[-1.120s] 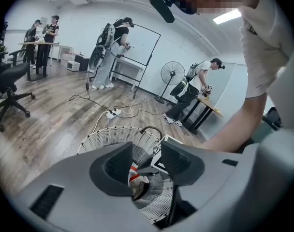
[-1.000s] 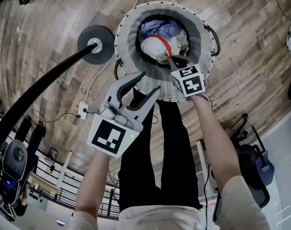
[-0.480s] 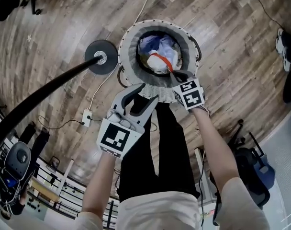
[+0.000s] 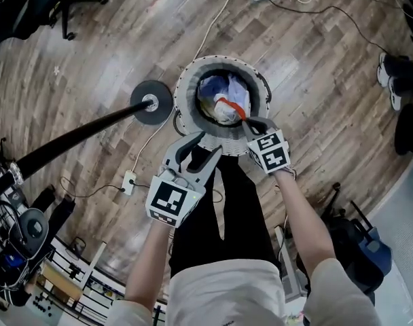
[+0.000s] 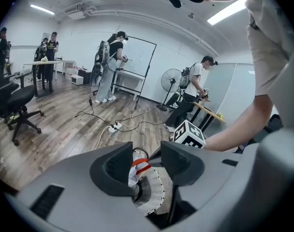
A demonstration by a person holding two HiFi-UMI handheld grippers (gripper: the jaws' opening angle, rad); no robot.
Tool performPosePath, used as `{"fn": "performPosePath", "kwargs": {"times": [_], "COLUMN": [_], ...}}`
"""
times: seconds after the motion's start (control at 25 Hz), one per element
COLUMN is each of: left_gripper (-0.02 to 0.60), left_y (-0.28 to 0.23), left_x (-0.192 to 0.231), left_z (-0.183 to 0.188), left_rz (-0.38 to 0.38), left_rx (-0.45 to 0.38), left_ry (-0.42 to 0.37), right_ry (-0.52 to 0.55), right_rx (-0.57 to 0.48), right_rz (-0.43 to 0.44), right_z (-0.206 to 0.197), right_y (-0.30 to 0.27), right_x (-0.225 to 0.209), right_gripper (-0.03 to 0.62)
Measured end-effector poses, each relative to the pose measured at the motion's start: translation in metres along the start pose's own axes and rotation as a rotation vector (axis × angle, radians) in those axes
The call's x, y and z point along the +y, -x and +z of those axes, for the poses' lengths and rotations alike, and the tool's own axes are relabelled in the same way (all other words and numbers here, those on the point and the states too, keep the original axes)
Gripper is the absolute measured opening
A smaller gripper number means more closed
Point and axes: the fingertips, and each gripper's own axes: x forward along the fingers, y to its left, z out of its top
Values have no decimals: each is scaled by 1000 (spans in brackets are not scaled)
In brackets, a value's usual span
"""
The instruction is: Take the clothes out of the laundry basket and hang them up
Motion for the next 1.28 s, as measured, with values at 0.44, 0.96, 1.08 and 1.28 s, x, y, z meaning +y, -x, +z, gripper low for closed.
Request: {"fn": "performPosePath", "kwargs": {"times": [0.44,0.96,1.08,1.28], "left_gripper": [193,190,189,189], "left_y": [30,60,66,72], "left_x": [-27,-42,-41,-35], "left_z": [24,59,75,90], "left_rz": [30,46,53,57], "left_rx": [-46,-96,-129,-130], "left_ry": [-1,-23,-24,-89], "right_ry": [68,185,220,274], "right_rx": [-58,-245,-284,-360], "right_rz": [63,106,121,151], "right_z": [38,122,135,161], "right_y": [75,191,217,255], "right_x": [44,101,110,126], "right_gripper": [14,14,14,13]}}
